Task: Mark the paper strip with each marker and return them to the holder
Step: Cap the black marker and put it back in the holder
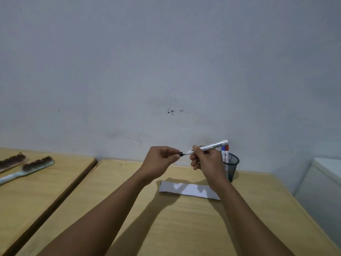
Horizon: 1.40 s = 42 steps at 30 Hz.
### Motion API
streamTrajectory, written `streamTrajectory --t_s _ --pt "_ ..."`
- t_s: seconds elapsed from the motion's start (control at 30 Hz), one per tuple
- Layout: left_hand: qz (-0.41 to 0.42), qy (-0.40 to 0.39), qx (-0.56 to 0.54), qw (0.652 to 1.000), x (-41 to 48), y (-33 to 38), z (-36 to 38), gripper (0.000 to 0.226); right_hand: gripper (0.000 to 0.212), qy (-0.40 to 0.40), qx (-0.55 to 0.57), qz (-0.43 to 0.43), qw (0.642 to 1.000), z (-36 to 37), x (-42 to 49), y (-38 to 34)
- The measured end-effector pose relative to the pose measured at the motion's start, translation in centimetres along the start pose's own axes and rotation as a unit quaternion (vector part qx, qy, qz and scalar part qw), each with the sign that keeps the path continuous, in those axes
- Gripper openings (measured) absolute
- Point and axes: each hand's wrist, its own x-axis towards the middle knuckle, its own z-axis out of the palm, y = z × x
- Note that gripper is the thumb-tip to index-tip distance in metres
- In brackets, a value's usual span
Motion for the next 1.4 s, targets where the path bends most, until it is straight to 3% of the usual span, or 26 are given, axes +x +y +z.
streamTrajectory --t_s 0.4,0.53,0.7,0.8,0.87,0.93,1.0,1.07,1.13,1.23,1.4 --pt "0.089 -0.074 -0.017 0.993 -1.8 7.9 5.6 0.02 0.022 0.011 0.014 -0.076 0.997 -6.8 -3.9 -7.2" --pt "0.117 -0.055 -0.051 0.99 -1.9 9.6 8.2 0.016 0.027 0.028 0.063 -0.058 0.996 -8.6 -3.8 -8.0" --pt "0.216 0.009 0.095 0.972 -0.6 10.7 10.5 0.012 0.029 0.029 0.101 -0.008 0.994 -10.3 -2.5 -8.2" --pt "0.225 0.026 0.112 0.968 0.7 10.3 11.1 0.012 0.035 0.065 0.064 0.032 0.995 -10.9 -1.5 -8.2" --pt "0.231 0.059 0.131 0.962 1.9 10.0 11.4 0.012 0.037 0.134 0.016 0.028 0.99 -11.4 -0.5 -7.8" --pt "0.254 0.081 0.188 0.945 3.3 10.0 11.5 0.013 0.027 0.199 -0.112 -0.057 0.972 -12.1 0.5 -6.9" --pt "0.27 0.065 0.262 0.924 4.4 10.6 11.8 0.018 0.024 0.174 -0.251 -0.154 0.94 -12.5 1.4 -5.7" --pt "0.272 0.029 0.308 0.911 5.3 11.4 12.5 0.022 0.027 0.129 -0.334 -0.191 0.914 -12.7 2.6 -4.7" --pt "0.279 0.012 0.311 0.909 6.3 11.8 13.3 0.023 0.021 0.115 -0.349 -0.206 0.907 -12.9 3.9 -4.2" --pt "0.281 -0.004 0.271 0.921 8.2 11.3 14.4 0.025 0.007 0.101 -0.313 -0.196 0.924 -13.7 6.1 -3.5" --pt "0.238 -0.006 0.298 0.924 11.6 8.0 16.4 0.027 0.007 0.086 -0.261 -0.131 0.953 -15.1 8.8 -1.2"
